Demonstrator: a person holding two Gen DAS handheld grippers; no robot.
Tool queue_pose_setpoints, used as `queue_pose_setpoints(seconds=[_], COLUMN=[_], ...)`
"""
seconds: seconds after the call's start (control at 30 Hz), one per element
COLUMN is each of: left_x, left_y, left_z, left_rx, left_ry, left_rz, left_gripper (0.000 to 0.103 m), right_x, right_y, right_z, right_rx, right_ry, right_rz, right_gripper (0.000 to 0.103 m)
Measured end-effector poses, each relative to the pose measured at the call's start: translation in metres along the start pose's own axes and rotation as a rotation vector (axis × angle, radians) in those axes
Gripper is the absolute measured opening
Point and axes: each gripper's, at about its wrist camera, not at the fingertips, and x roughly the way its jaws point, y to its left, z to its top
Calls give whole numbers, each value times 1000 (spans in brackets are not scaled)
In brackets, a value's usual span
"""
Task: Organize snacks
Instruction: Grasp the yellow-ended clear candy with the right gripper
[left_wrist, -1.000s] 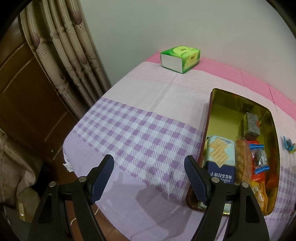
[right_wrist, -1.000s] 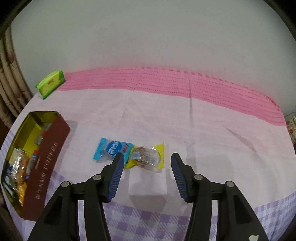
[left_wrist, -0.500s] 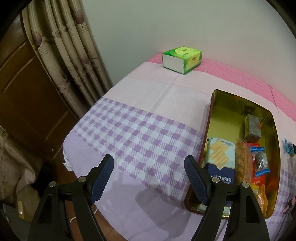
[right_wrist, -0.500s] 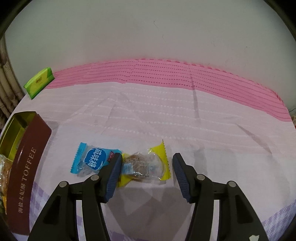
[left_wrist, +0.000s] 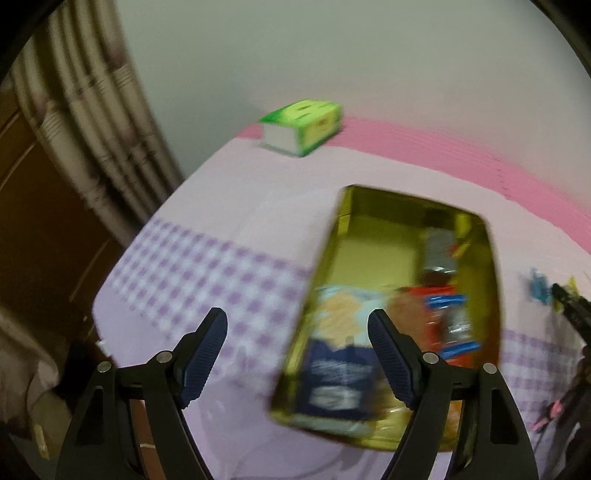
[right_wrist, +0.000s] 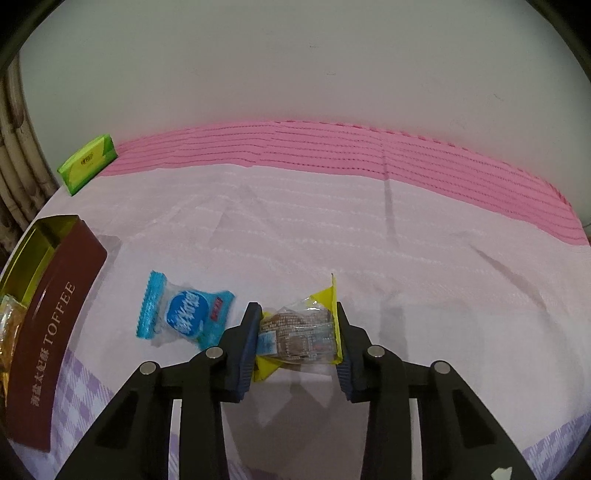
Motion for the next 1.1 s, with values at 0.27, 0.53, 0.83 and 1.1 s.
queue_pose_setpoints(seconds=[0.27,0.53,0.83,1.1], left_x=[-6,-8,-10,-2], left_y=[-84,-140,-161,-170], left_z=[17,18,11,8], left_rx=[139,229,262,270], left_ry=[-17,-14,6,29], left_rz=[-135,-194,-203,-224], left_gripper=[79,79,79,79], right_x=[-14,-23,-26,-27], right_y=[-37,-52,-53,-51], right_z=[-14,-24,-28,-31], right_rx=[40,29,20,-22], right_ry=[4,-3,-7,2], right_rz=[-10,22,63,39], right_gripper=[33,36,47,35])
